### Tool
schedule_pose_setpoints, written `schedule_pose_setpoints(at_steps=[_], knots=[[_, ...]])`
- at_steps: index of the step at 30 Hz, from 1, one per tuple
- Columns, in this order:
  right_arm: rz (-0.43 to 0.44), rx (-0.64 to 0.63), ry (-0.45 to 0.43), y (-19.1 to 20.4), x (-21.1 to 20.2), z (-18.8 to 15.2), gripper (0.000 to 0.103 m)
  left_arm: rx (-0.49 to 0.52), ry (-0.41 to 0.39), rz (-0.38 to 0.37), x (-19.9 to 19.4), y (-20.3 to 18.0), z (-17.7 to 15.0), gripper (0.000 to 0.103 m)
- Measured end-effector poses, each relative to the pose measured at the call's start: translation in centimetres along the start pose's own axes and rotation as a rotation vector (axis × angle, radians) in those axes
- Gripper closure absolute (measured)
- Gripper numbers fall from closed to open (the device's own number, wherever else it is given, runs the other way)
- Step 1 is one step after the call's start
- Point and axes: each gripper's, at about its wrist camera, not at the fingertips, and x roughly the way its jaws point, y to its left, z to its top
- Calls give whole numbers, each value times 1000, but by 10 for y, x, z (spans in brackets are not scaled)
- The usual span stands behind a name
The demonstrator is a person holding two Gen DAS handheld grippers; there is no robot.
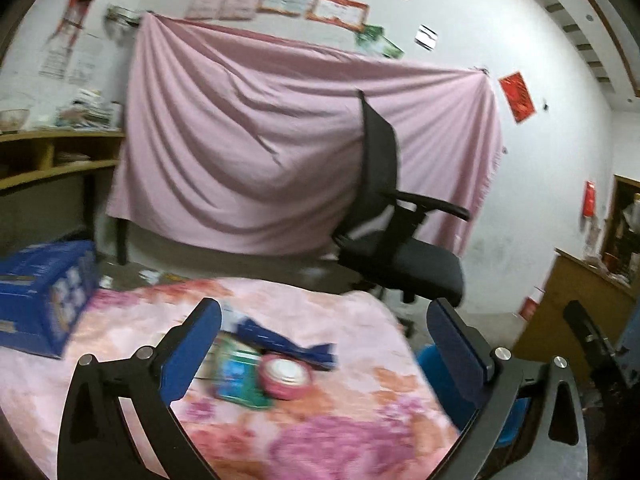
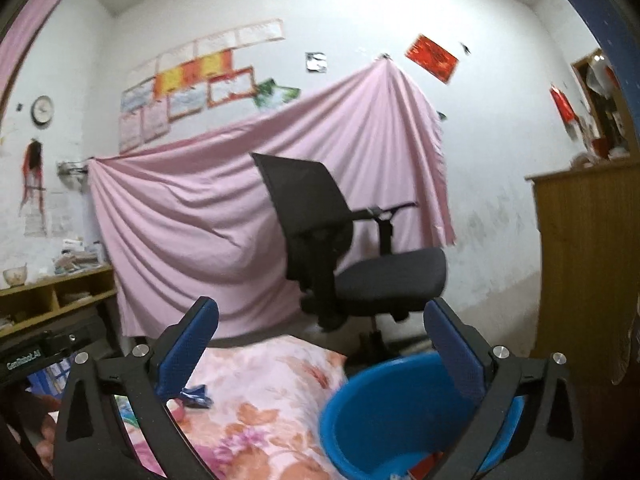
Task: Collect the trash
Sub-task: 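Move both tools back over the remaining items on the bed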
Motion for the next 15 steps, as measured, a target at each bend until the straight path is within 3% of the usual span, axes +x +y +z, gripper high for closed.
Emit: schedule_pose_setpoints(at_steps=[7,15], knots=[[97,-42,-9,44,4,-5,0,50,-71,90,-28,41,-7,2],[193,-128,68,94,21,-23,0,101,-59,123,-28,75,-20,2]])
